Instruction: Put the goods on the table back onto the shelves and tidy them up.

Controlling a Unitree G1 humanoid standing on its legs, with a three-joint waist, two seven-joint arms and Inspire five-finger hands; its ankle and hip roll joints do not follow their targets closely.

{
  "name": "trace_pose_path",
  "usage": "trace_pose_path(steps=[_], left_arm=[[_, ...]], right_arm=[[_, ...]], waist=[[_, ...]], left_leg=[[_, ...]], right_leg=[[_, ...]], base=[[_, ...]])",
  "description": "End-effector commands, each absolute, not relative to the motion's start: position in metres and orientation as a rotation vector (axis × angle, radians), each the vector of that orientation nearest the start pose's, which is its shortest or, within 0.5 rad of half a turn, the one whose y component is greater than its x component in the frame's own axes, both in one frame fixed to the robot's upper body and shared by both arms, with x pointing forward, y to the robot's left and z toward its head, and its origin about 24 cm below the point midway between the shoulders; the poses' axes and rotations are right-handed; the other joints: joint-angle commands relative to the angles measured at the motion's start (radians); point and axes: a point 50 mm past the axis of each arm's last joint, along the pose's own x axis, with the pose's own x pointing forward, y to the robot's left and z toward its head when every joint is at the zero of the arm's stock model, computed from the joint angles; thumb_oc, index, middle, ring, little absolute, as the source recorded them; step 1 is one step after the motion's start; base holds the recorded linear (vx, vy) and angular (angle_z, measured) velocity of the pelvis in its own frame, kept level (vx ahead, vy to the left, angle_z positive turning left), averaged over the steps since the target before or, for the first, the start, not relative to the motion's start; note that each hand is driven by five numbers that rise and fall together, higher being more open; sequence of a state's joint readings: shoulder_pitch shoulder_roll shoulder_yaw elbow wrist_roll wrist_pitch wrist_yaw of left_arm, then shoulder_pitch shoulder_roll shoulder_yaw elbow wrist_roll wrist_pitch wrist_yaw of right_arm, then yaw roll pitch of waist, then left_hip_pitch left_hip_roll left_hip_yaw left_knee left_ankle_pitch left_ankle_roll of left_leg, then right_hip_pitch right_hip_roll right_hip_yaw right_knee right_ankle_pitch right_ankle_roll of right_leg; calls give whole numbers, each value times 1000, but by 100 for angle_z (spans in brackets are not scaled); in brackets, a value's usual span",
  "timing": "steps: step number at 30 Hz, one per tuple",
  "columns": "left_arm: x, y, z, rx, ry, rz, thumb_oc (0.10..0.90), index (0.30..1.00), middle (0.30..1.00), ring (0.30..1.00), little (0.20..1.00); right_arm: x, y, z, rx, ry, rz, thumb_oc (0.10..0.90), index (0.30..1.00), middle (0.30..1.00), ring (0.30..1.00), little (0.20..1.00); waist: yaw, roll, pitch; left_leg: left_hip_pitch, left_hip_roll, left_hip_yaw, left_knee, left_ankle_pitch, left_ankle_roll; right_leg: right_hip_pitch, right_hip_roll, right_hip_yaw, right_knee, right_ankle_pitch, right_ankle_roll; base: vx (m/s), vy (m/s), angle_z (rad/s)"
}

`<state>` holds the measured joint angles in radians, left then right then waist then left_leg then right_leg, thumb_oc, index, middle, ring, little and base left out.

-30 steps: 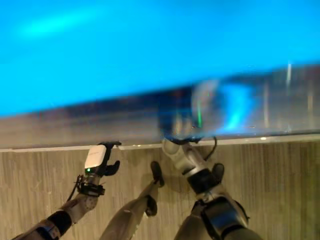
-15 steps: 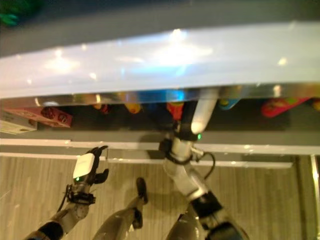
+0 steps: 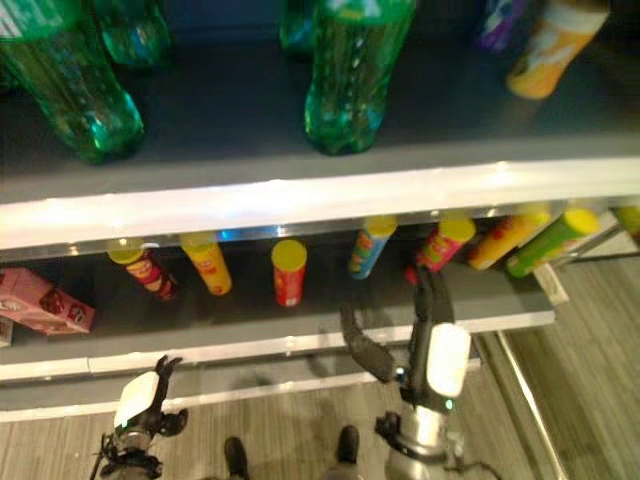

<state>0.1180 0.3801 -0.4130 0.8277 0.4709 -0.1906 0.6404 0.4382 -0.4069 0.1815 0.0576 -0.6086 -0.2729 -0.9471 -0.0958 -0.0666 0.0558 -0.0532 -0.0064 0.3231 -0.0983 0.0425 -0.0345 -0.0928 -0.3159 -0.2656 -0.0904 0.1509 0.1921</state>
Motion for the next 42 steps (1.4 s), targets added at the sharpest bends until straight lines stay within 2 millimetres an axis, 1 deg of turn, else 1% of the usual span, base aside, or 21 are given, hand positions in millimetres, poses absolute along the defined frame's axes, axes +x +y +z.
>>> trace_pose_path(steps=[1, 2, 3, 4, 5, 6, 7, 8, 14, 15, 16, 18, 21, 22, 23, 24, 26, 28, 31, 37, 42], left_arm=[[170, 201, -102, 987, 332, -47, 800, 900, 900, 900, 900], [168, 198, -103, 946, 347, -57, 800, 900, 900, 900, 900], [169, 198, -103, 946, 347, -57, 800, 900, 900, 900, 900], [171, 197, -101, 918, 350, -66, 800, 900, 900, 900, 900], [171, 197, -101, 918, 350, -65, 800, 900, 900, 900, 900], [170, 199, -102, 897, 373, -98, 800, 900, 900, 900, 900], [169, 199, -103, 865, 394, -92, 800, 900, 900, 900, 900], [170, 200, -103, 865, 393, -91, 800, 900, 900, 900, 900], [164, 186, -111, 708, 475, -117, 800, 900, 900, 900, 900], [164, 187, -111, 709, 475, -116, 800, 900, 900, 900, 900], [157, 185, -114, 681, 497, -138, 800, 900, 900, 900, 900], [153, 183, -117, 636, 526, -147, 800, 900, 900, 900, 900], [149, 179, -119, 595, 541, -164, 800, 900, 900, 900, 900], [166, 181, -42, 242, 263, -169, 800, 900, 900, 900, 900], [174, 191, 3, 368, 33, -254, 800, 900, 900, 900, 900], [173, 193, 4, 373, 35, -252, 800, 900, 900, 900, 900], [169, 215, 25, 333, 6, -231, 800, 900, 900, 900, 900], [169, 221, 33, 331, -3, -212, 800, 900, 900, 900, 900], [164, 227, 66, 332, -61, -247, 800, 900, 900, 900, 900], [168, 232, 85, 379, -71, -290, 800, 900, 900, 900, 900], [166, 230, 83, 410, -78, -254, 800, 900, 900, 900, 900]], right_arm=[[150, -226, 12, -929, -244, -466, 800, 900, 900, 900, 900], [133, -242, -10, -958, -59, -482, 800, 900, 900, 900, 900], [133, -242, -10, -957, -59, -482, 800, 900, 900, 900, 900], [116, -247, -29, -946, 94, -384, 800, 900, 900, 900, 900], [116, -247, -29, -945, 94, -383, 800, 900, 900, 900, 900], [101, -250, -37, -976, 166, -208, 800, 900, 900, 900, 900], [98, -255, -46, -959, 227, -213, 800, 900, 900, 900, 900], [98, -255, -46, -958, 225, -213, 800, 900, 900, 900, 900], [38, -249, -115, -766, 741, -174, 800, 900, 900, 900, 900], [38, -248, -115, -765, 739, -174, 800, 900, 900, 900, 900], [24, -248, -125, -777, 830, -139, 800, 900, 900, 900, 900], [15, -246, -133, -779, 895, -117, 800, 900, 900, 900, 900], [8, -243, -139, -785, 948, -84, 800, 900, 900, 900, 900], [9, -260, -132, -805, 946, -136, 800, 900, 900, 900, 900], [11, -263, -133, -795, 966, -156, 800, 900, 900, 900, 900], [11, -262, -134, -792, 966, -152, 800, 900, 900, 900, 900], [14, -271, -127, -834, 936, -134, 800, 900, 900, 900, 900], [15, -272, -125, -849, 925, -119, 800, 900, 900, 900, 900], [20, -279, -124, -903, 922, -68, 800, 900, 900, 900, 900], [24, -273, -129, -898, 938, -19, 800, 900, 900, 900, 900], [22, -265, -133, -876, 949, 12, 800, 900, 900, 900, 900]], waist=[[-20, 29, -38], [-39, 24, -47], [-38, 22, -48], [-53, 16, -53], [-54, 15, -55], [-62, 6, -59], [-66, 7, -60], [-67, 5, -60], [-72, 8, -63], [-72, 5, -65], [-67, 8, -65], [-62, 10, -62], [-57, 15, -59], [-28, 47, -43], [-26, 56, -43], [-27, 51, -44], [-28, 57, -46], [-31, 62, -51], [-28, 84, -57], [-29, 101, -58], [-17, 101, -51]], left_leg=[[78, 49, -4, 11, -87, -40], [104, 55, 3, 11, -97, -41], [100, 52, 4, 11, -93, -40], [117, 61, 10, 11, -100, -46], [114, 59, 11, 11, -96, -45], [122, 66, 11, 11, -97, -52], [129, 69, 13, 11, -100, -53], [126, 67, 14, 11, -96, -53], [140, 87, 9, 11, -92, -66], [136, 85, 10, 11, -88, -65], [136, 92, 8, 11, -85, -69], [138, 96, 6, 11, -83, -72], [137, 106, 4, 11, -78, -77], [132, 113, -8, 11, -78, -72], [128, 120, -15, 11, -77, -74], [125, 119, -15, 11, -72, -74], [126, 124, -9, 11, -69, -78], [128, 125, -4, 11, -68, -80], [134, 140, -1, 11, -63, -86], [145, 161, 0, 11, -57, -98], [146, 187, 0, 11, -53, -107]], right_leg=[[9, -62, 9, 31, 79, 70], [23, -51, 26, 35, 72, 70], [19, -53, 28, 34, 76, 70], [29, -41, 40, 34, 69, 69], [26, -43, 41, 33, 72, 69], [33, -36, 46, 33, 65, 66], [38, -31, 49, 33, 60, 65], [34, -33, 50, 33, 63, 65], [46, -3, 68, 22, 39, 55], [42, -5, 70, 22, 42, 54], [47, 1, 69, 19, 33, 52], [51, 7, 69, 17, 27, 49], [57, 16, 69, 15, 14, 44], [69, 21, 49, 12, 4, 44], [72, 23, 47, 10, -1, 43], [70, 22, 48, 9, 3, 41], [65, 27, 53, 7, 1, 43], [64, 31, 57, 7, 0, 43], [65, 46, 66, 6, -11, 37], [78, 68, 72, 7, -29, 26], [87, 90, 70, 5, -46, 13]], base=[[84, -31, -17], [83, -31, -22], [96, -61, -26], [14, -40, -16], [37, -97, -10], [15, -70, -11], [15, -71, -17], [9, -35, -21], [15, -73, -4], [16, -99, -1], [0, -72, -2], [0, -88, -2], [-12, -86, 1], [-16, -79, -5], [-26, -64, -6], [-12, -31, 10], [-19, -27, 29], [4, -30, -4], [5, -71, -27], [4, -55, -6], [-17, -62, -1]])
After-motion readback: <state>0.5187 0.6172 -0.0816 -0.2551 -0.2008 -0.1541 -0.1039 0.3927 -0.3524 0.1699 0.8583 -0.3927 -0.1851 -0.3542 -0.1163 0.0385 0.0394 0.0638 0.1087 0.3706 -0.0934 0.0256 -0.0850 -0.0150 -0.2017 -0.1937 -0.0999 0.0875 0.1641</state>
